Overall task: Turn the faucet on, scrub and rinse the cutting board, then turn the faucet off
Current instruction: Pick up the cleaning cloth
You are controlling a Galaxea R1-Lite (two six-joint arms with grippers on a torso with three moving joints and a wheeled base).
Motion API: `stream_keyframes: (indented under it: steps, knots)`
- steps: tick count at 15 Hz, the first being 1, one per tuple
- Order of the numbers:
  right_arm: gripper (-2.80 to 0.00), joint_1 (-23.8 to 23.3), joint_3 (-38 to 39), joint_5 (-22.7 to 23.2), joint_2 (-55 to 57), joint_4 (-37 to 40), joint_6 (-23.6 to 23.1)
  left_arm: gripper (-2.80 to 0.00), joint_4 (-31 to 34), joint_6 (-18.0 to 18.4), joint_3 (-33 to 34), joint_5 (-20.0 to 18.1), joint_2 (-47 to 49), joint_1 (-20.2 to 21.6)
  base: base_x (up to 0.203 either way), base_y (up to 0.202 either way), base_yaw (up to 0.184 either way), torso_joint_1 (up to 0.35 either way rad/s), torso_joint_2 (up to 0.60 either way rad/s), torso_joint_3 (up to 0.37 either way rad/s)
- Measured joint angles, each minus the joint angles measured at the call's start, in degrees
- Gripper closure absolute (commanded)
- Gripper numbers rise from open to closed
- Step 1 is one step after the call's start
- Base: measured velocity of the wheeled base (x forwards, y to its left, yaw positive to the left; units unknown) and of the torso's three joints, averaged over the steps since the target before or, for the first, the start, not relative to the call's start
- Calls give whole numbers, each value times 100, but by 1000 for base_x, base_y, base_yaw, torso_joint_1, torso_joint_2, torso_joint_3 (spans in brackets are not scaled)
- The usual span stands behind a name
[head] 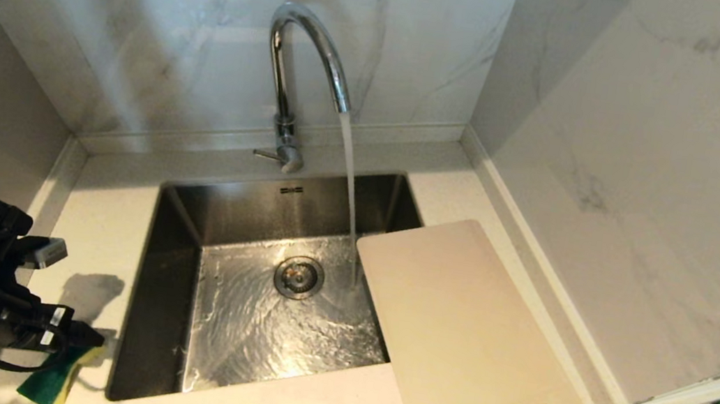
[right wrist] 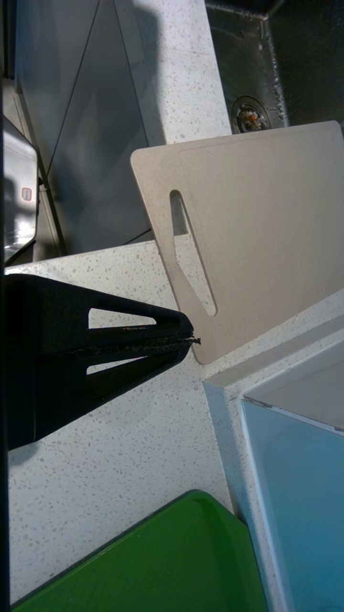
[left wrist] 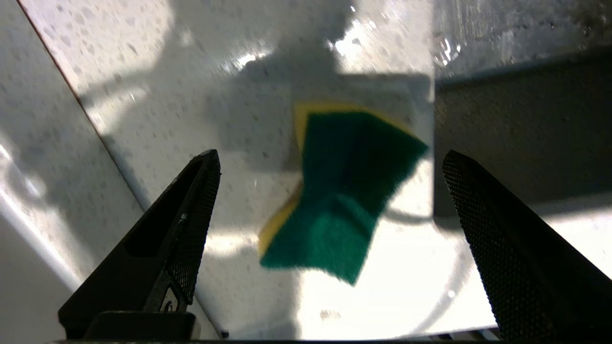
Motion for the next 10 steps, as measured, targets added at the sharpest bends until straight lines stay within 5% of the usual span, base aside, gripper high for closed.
stream_keyframes:
  steps: [10]
  knots:
    - [0,0,0,-2,0,0,-3,-280,-117,243,164,-26,182,123,0,0,0,0,0,0]
